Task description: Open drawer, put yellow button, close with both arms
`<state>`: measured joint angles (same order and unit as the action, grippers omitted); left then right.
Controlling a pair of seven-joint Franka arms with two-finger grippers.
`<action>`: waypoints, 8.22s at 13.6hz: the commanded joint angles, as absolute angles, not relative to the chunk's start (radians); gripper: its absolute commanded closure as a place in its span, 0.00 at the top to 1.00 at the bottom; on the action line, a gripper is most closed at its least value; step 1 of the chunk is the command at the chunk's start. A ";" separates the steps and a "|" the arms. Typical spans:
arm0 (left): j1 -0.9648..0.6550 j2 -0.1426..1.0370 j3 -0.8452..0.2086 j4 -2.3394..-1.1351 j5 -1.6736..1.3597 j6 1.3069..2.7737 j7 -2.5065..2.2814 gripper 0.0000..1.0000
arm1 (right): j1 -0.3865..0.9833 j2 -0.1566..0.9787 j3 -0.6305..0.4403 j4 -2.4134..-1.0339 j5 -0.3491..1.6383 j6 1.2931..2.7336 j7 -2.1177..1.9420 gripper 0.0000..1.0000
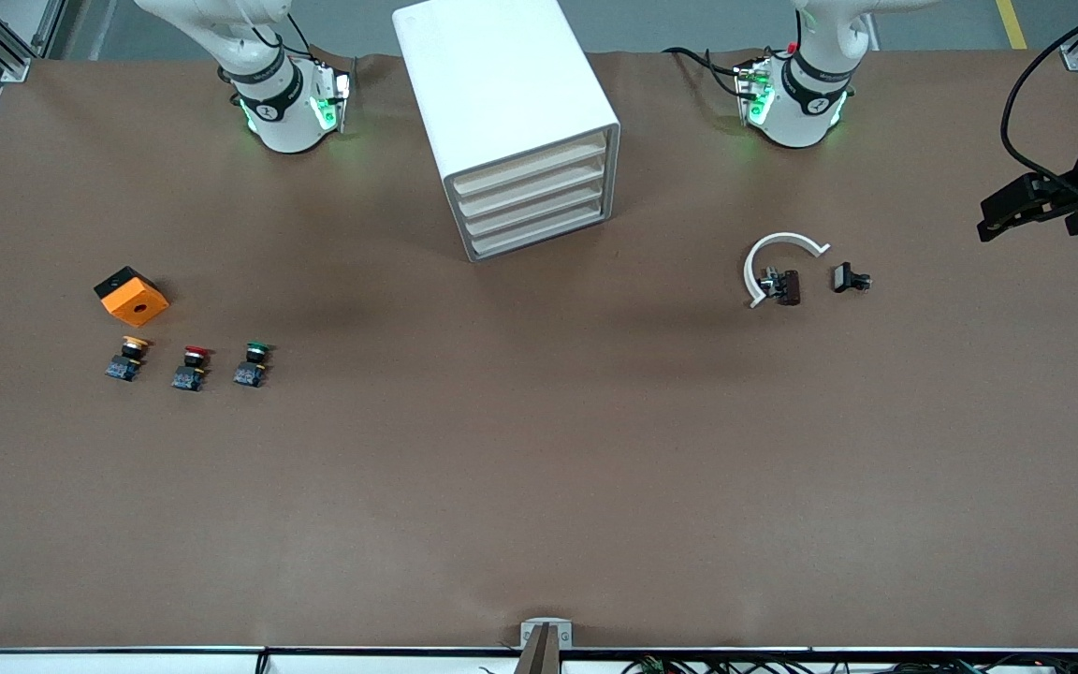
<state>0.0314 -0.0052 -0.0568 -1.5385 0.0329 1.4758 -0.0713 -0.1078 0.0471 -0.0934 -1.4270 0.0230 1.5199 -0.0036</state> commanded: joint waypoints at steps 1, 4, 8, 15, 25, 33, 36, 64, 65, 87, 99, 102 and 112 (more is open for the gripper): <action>0.032 0.006 -0.055 -1.509 0.043 1.454 -0.074 1.00 | -0.109 0.073 -0.087 -1.431 0.023 1.430 -0.006 1.00; 0.034 0.006 -0.054 -1.511 0.043 1.454 -0.069 1.00 | -0.139 0.095 -0.091 -1.471 -0.053 1.410 -0.047 1.00; 0.032 0.006 -0.054 -1.511 0.043 1.454 -0.069 1.00 | -0.176 0.167 -0.091 -1.514 -0.173 1.431 -0.126 1.00; 0.032 0.008 -0.054 -1.511 0.043 1.454 -0.072 1.00 | -0.255 0.183 -0.091 -1.851 -0.172 1.940 -0.126 1.00; 0.034 0.008 -0.054 -1.509 0.041 1.454 -0.066 1.00 | -0.298 0.386 -0.089 -1.997 -0.126 2.313 -0.124 1.00; 0.034 0.006 -0.052 -1.509 0.046 1.454 -0.067 1.00 | -0.301 0.534 -0.087 -1.924 -0.121 2.388 -0.124 1.00; 0.034 0.006 -0.052 -1.509 0.046 1.454 -0.067 1.00 | -0.301 0.560 -0.087 -1.925 -0.121 2.401 -0.124 1.00; 0.046 0.003 -0.054 -1.508 0.041 1.456 -0.064 1.00 | -0.178 0.466 -0.084 -1.743 -0.124 2.016 -0.094 0.28; 0.046 0.003 -0.054 -1.508 0.041 1.456 -0.064 1.00 | -0.169 0.463 -0.084 -1.715 -0.124 1.953 -0.074 0.28; 0.048 0.000 -0.054 -1.508 0.040 1.456 -0.064 1.00 | 0.290 0.167 -0.078 -1.534 -0.120 1.151 0.661 0.27; 0.049 -0.002 -0.052 -1.508 0.041 1.456 -0.063 1.00 | 0.632 0.178 -0.081 -1.454 0.086 1.144 1.319 0.24; 0.048 -0.002 -0.052 -1.509 0.040 1.456 -0.063 1.00 | 0.656 0.179 -0.083 -1.454 0.142 1.193 1.396 0.24; 0.048 0.003 -0.052 -1.509 0.040 1.456 -0.064 1.00 | 0.699 0.184 -0.081 -1.454 0.235 1.331 1.563 0.24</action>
<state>0.0481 -0.0022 -0.0534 -1.5247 0.0329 1.4724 -0.0712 0.6876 0.1727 -0.0693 -1.4774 0.1951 1.3206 1.5302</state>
